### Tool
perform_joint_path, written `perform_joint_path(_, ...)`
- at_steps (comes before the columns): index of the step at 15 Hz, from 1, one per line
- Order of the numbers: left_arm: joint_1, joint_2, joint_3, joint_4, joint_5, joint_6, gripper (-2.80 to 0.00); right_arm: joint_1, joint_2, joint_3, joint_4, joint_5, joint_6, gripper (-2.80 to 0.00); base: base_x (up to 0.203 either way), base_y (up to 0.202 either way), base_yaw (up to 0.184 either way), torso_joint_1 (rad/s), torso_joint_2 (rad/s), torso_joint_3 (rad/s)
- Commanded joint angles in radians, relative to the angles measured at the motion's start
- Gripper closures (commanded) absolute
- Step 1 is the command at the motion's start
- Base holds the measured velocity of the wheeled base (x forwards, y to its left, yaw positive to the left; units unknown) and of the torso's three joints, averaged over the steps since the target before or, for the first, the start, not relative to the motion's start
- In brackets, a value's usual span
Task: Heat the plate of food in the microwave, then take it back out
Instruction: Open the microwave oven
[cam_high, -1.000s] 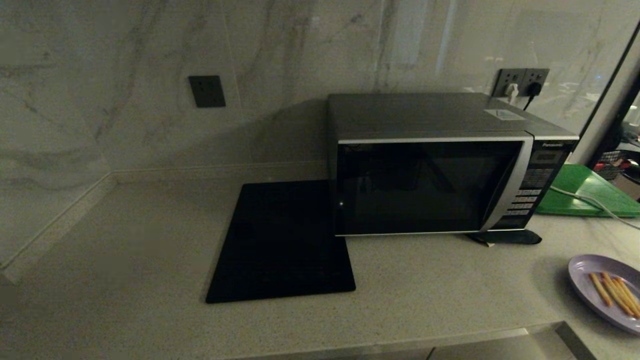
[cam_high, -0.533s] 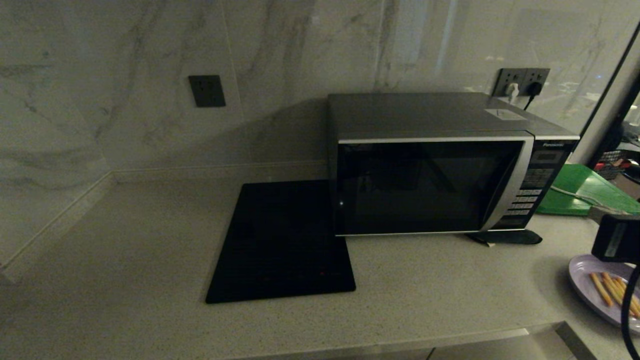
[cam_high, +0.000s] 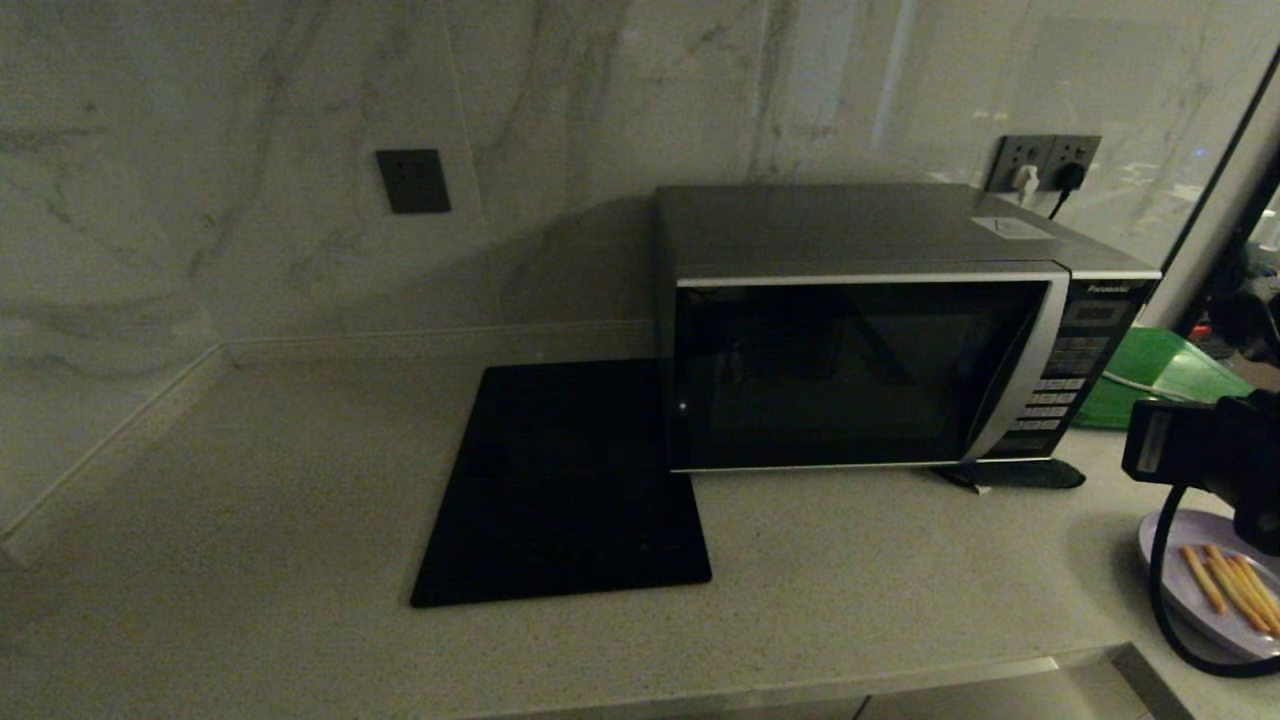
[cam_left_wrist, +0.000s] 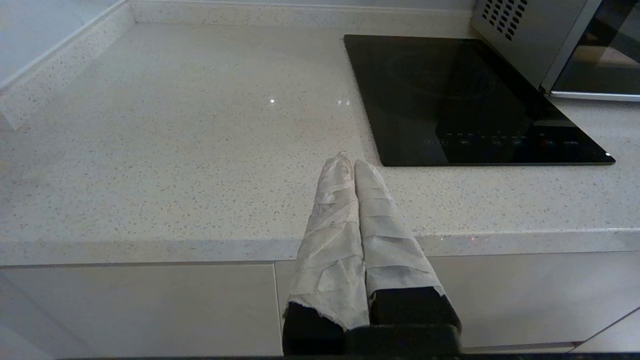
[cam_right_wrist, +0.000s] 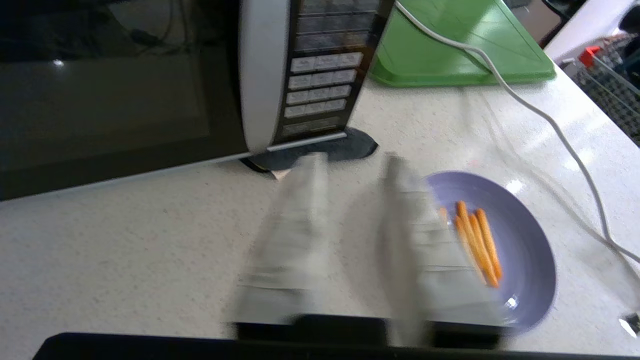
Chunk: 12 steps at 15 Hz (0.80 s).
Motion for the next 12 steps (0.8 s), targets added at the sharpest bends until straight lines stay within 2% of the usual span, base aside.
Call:
perform_joint_path(1,0.0,0.0,0.0,0.0,0.001,-0.002,0.0,0.014,0.009,0.003,-0.01,-0.008,0.002,-2.8,0.0,0.0,0.0,0.0,0.0,0.0)
perform_joint_path(3,0.0,0.0,0.0,0.0,0.001,-0.002,0.0,0.043,0.01,0.001,-0.011,-0.012,0.032,-2.8,0.0,0.0,0.0,0.0,0.0,0.0)
perform_joint_path(8,0.0,0.0,0.0,0.0,0.001,0.0,0.0,0.142,0.075,-0.035,0.01,-0.064,0.237,-2.8,0.0,0.0,0.0,0.0,0.0,0.0)
perform_joint_path(10,0.0,0.0,0.0,0.0,0.001,-0.001,0.0,0.146,0.102,-0.039,0.015,-0.105,0.248,-2.8,0.0,0.0,0.0,0.0,0.0,0.0)
perform_joint_path(12,0.0,0.0,0.0,0.0,0.001,-0.001,0.0,0.146,0.142,-0.071,0.007,-0.203,0.248,-2.8,0.0,0.0,0.0,0.0,0.0,0.0)
